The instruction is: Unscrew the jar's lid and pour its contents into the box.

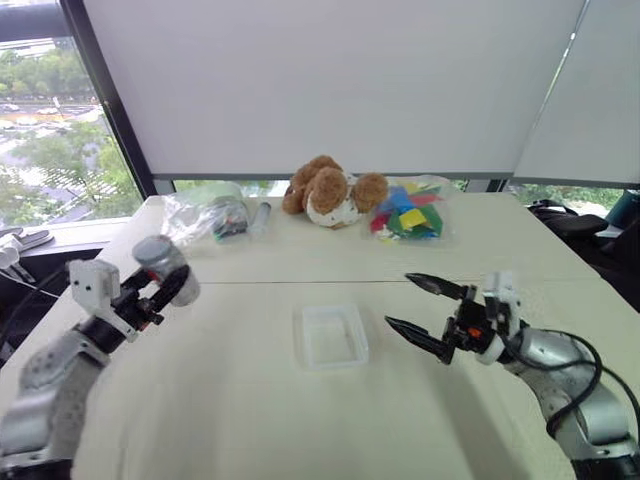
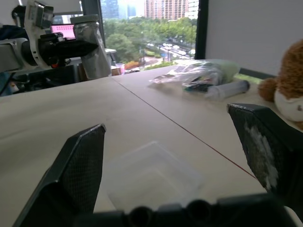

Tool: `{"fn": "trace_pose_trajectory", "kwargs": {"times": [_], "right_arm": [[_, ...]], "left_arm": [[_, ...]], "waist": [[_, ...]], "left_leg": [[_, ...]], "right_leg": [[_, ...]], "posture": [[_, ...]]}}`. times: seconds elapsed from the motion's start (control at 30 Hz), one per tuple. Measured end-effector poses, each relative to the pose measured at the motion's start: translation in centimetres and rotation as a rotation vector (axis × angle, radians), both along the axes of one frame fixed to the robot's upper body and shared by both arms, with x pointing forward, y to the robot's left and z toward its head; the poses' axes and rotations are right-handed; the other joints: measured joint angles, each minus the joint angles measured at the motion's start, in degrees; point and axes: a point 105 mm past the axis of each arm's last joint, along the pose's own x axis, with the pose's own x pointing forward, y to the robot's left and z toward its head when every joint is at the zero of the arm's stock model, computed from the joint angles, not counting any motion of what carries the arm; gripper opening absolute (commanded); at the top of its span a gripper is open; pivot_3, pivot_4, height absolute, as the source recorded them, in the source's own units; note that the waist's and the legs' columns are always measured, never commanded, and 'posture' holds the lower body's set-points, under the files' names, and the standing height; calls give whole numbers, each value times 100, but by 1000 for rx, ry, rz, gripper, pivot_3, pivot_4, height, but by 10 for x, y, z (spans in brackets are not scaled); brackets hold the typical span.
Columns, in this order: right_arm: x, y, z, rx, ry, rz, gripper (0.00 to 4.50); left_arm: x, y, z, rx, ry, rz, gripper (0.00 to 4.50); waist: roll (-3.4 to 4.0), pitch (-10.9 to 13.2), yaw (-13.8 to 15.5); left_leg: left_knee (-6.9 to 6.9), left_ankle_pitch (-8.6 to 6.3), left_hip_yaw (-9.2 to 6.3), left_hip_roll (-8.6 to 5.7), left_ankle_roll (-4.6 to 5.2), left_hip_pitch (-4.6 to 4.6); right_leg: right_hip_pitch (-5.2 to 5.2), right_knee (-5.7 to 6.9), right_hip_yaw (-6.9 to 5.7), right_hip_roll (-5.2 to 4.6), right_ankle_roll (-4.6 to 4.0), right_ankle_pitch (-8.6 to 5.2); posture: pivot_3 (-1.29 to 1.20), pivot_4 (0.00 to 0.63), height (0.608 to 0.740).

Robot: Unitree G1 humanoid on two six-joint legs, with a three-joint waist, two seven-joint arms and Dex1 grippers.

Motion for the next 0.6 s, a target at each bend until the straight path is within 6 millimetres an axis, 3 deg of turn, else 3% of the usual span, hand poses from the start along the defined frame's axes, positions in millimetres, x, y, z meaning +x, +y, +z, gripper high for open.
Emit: {"fn": "trace_pose_trajectory", "kwargs": {"times": [0.23,0.37,0.5,0.6], "right_arm": [[-1,65,42,37,78,170,4500],[-1,84,41,0,118,208,4500],[-4,112,40,-61,127,275,4500],[-1,115,35,-75,150,269,4500]], "left_arm": [[-19,-72,-18,98,107,-371,2095],[-17,-84,-18,108,90,-402,2095],[-19,-116,-27,116,77,-494,2095],[-19,-121,-33,140,85,-505,2095]], "waist": [[-1,3,-19],[0,3,-4],[-3,4,-17],[-2,4,-18]], "left_leg": [[-24,1,4,0,0,-1],[-33,1,2,-4,1,-5],[-32,1,6,-6,1,-5],[-32,1,6,-5,1,-4]], "right_leg": [[-14,-4,1,0,16,9],[-18,-8,0,-1,23,14],[-17,-8,2,-2,24,15],[-21,-5,2,0,24,14]], "posture": [[0,150,740],[0,150,740],[0,150,740],[0,150,740]]}}
